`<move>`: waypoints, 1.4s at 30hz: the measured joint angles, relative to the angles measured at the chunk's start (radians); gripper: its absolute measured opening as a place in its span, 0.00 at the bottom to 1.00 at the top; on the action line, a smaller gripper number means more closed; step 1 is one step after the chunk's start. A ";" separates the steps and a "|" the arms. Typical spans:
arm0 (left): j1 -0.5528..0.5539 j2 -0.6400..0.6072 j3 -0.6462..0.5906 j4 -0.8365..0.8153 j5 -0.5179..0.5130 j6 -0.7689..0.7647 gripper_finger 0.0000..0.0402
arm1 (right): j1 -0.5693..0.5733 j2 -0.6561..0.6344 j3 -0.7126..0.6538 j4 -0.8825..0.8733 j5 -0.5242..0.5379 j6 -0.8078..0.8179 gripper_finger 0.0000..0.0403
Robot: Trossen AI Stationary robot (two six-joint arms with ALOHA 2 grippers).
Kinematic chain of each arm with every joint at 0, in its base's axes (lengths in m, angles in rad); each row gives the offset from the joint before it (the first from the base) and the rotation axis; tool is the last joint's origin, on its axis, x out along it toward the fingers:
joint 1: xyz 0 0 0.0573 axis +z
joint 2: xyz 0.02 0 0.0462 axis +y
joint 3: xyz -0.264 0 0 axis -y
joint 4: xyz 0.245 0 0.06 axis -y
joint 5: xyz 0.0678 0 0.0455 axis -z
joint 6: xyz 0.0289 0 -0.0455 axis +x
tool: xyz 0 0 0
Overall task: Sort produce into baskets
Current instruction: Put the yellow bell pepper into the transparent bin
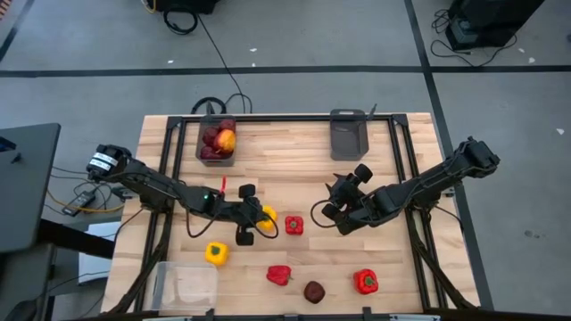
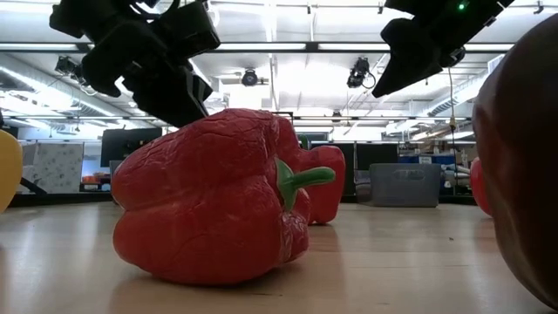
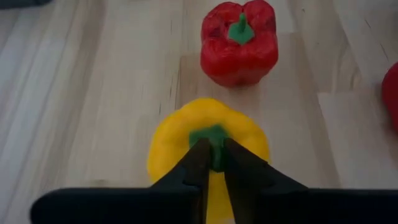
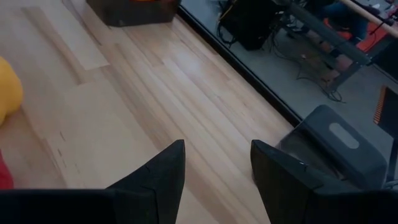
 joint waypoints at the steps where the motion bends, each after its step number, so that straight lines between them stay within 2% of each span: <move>1: 0.000 0.000 0.000 0.000 0.002 0.000 0.11 | 0.000 0.000 0.000 0.000 -0.001 0.000 0.48; 6: 0.002 0.000 0.000 -0.002 0.000 -0.006 0.10 | 0.000 0.000 0.000 0.003 -0.007 0.000 0.48; 10: 0.002 -0.018 0.017 -0.051 -0.002 -0.019 0.04 | 0.000 0.000 0.000 0.004 -0.006 -0.005 0.48; 13: 0.002 -0.075 0.099 -0.215 -0.007 -0.065 0.04 | 0.000 0.000 0.000 0.004 -0.008 -0.007 0.48; 18: -0.014 -0.170 0.295 -0.591 -0.031 -0.161 0.04 | 0.007 0.000 0.000 0.008 0.003 -0.001 0.48; 21: -0.050 -0.210 0.406 -0.814 0.001 -0.268 0.04 | 0.009 -0.001 0.000 0.011 0.017 0.006 0.48; 28: -0.279 -0.305 0.440 -0.923 0.018 -0.606 0.04 | 0.048 -0.001 0.000 0.004 0.021 0.014 0.48; 32: -0.406 -0.321 0.423 -0.941 -0.035 -0.887 0.04 | 0.063 -0.001 0.000 0.003 0.057 0.018 0.48; 36: -0.563 -0.280 0.412 -0.904 -0.081 -1.142 0.04 | 0.069 -0.001 0.000 -0.005 0.079 0.019 0.48; 42: -0.757 -0.129 0.410 -0.815 -0.198 -1.402 0.04 | 0.061 -0.001 0.000 -0.004 0.014 0.034 0.48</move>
